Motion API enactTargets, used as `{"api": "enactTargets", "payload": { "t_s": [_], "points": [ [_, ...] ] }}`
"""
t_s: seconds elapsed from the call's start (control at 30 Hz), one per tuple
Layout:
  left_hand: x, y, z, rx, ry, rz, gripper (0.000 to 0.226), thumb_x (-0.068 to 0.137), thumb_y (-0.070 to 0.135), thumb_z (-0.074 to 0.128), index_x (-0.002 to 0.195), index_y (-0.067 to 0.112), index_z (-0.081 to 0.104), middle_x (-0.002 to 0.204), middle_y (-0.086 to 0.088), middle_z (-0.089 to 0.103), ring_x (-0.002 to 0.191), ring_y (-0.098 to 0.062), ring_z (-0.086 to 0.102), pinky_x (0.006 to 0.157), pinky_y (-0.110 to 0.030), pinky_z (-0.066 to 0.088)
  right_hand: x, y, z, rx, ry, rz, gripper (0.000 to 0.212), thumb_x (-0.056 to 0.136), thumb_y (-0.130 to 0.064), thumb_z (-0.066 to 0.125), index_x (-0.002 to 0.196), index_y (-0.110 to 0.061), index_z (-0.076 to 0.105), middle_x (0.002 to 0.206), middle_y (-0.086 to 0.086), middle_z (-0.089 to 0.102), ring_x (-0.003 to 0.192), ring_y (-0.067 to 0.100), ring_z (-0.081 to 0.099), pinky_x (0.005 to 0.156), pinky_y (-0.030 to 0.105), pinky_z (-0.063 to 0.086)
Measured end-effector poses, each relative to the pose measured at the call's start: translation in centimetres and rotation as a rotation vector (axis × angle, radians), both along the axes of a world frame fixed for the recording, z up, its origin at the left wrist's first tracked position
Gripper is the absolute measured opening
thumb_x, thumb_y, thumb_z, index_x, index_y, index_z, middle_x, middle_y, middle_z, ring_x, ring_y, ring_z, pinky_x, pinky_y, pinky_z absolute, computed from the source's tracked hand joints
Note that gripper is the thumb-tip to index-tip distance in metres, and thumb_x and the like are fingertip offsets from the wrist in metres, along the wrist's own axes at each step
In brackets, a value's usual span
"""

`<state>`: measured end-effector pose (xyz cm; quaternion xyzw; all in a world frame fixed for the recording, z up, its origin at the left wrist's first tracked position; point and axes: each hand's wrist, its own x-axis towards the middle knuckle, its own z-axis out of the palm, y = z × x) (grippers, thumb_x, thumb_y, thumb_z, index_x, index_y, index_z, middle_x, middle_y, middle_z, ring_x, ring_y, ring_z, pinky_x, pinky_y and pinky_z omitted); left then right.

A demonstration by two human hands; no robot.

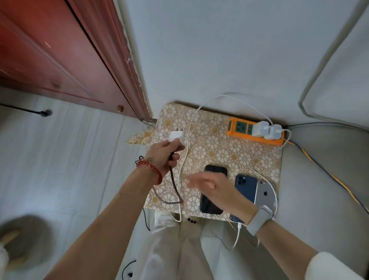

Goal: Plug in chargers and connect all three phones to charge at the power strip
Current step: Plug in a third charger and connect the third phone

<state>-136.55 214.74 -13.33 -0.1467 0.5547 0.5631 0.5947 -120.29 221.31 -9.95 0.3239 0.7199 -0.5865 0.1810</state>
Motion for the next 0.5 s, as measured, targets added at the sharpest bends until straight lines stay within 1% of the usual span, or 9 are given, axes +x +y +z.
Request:
{"api": "enactTargets", "payload": {
  "t_s": [0.03, 0.1, 0.13, 0.2, 0.27, 0.33, 0.37, 0.43, 0.5],
  "points": [
    [0.5, -0.1, 0.2, 0.004, 0.084, -0.12, 0.011, 0.088, 0.014, 0.053, 0.082, 0.004, 0.056, 0.08, -0.006, 0.059, 0.036, -0.001, 0.043, 0.033, -0.011, 0.033, 0.4, 0.6, 0.0, 0.123, 0.02, -0.064, 0.025, 0.094, -0.021, 0.046, 0.116, -0.022, 0.058, 0.115, -0.006, 0.063, 0.105, 0.015, 0.061, 0.086, 0.02, 0.052],
    [1.5, -0.2, 0.6, 0.026, 0.241, -0.337, 0.009, 0.085, 0.015, 0.058, 0.079, 0.009, 0.061, 0.078, -0.005, 0.064, 0.037, 0.0, 0.044, 0.034, -0.011, 0.035, 1.0, 1.9, 0.0, 0.372, 0.113, -0.163, 0.035, 0.09, -0.015, 0.052, 0.124, -0.014, 0.048, 0.118, 0.0, 0.053, 0.104, 0.014, 0.056, 0.09, 0.025, 0.05],
    [2.1, -0.2, 0.9, 0.031, 0.298, -0.422, 0.008, 0.083, 0.017, 0.061, 0.078, 0.011, 0.063, 0.077, -0.005, 0.065, 0.037, 0.0, 0.044, 0.035, -0.012, 0.036, 1.3, 2.4, 0.0, 0.476, 0.152, -0.12, 0.041, 0.088, -0.013, 0.055, 0.127, -0.013, 0.044, 0.122, 0.002, 0.048, 0.109, 0.016, 0.05, 0.094, 0.026, 0.046],
    [3.1, -0.1, 1.3, 0.034, 0.369, -0.552, 0.01, 0.079, 0.022, 0.066, 0.075, 0.013, 0.064, 0.07, -0.002, 0.067, 0.037, 0.0, 0.044, 0.036, -0.013, 0.037, 1.7, 3.2, 0.0, 0.602, 0.179, 0.09, 0.053, 0.085, -0.016, 0.058, 0.133, -0.016, 0.037, 0.133, 0.004, 0.041, 0.121, 0.018, 0.039, 0.099, 0.025, 0.035],
    [3.9, 0.0, 1.8, 0.038, 0.395, -0.626, 0.018, 0.077, 0.029, 0.068, 0.071, 0.012, 0.065, 0.058, 0.005, 0.066, 0.036, -0.002, 0.043, 0.036, -0.014, 0.037, 2.0, 3.7, -0.1, 0.672, 0.178, 0.293, 0.055, 0.083, -0.019, 0.06, 0.134, -0.018, 0.037, 0.137, 0.004, 0.041, 0.123, 0.022, 0.038, 0.099, 0.032, 0.037],
    [4.4, 0.2, 2.0, 0.038, 0.418, -0.658, 0.021, 0.077, 0.032, 0.067, 0.066, 0.014, 0.064, 0.048, 0.008, 0.063, 0.036, -0.002, 0.042, 0.036, -0.014, 0.036, 2.2, 4.1, -0.2, 0.756, 0.185, 0.396, 0.049, 0.082, -0.022, 0.062, 0.128, -0.016, 0.045, 0.132, 0.004, 0.049, 0.117, 0.026, 0.046, 0.092, 0.04, 0.044],
    [4.6, 0.3, 2.1, 0.037, 0.434, -0.679, 0.021, 0.078, 0.03, 0.066, 0.064, 0.016, 0.064, 0.047, 0.008, 0.061, 0.036, -0.003, 0.041, 0.037, -0.013, 0.036, 2.3, 4.4, -0.2, 0.84, 0.195, 0.438, 0.044, 0.081, -0.024, 0.063, 0.122, -0.016, 0.05, 0.125, 0.003, 0.055, 0.112, 0.027, 0.051, 0.087, 0.042, 0.046],
    [5.0, 0.4, 2.1, 0.037, 0.472, -0.732, 0.021, 0.082, 0.026, 0.063, 0.062, 0.019, 0.064, 0.045, 0.01, 0.058, 0.039, -0.005, 0.04, 0.039, -0.014, 0.036, 2.5, 5.0, -0.2, 1.043, 0.2, 0.535, 0.038, 0.078, -0.029, 0.065, 0.113, -0.018, 0.056, 0.113, -0.001, 0.063, 0.103, 0.026, 0.057, 0.077, 0.04, 0.047],
    [5.3, 0.5, 2.0, 0.037, 0.502, -0.751, 0.019, 0.084, 0.022, 0.06, 0.065, 0.021, 0.065, 0.045, 0.011, 0.056, 0.042, -0.007, 0.039, 0.041, -0.015, 0.035, 2.8, 5.5, -0.5, 1.139, 0.168, 0.628, 0.037, 0.079, -0.033, 0.062, 0.114, -0.021, 0.055, 0.105, -0.004, 0.065, 0.096, 0.023, 0.059, 0.074, 0.035, 0.048]
  ]
}}
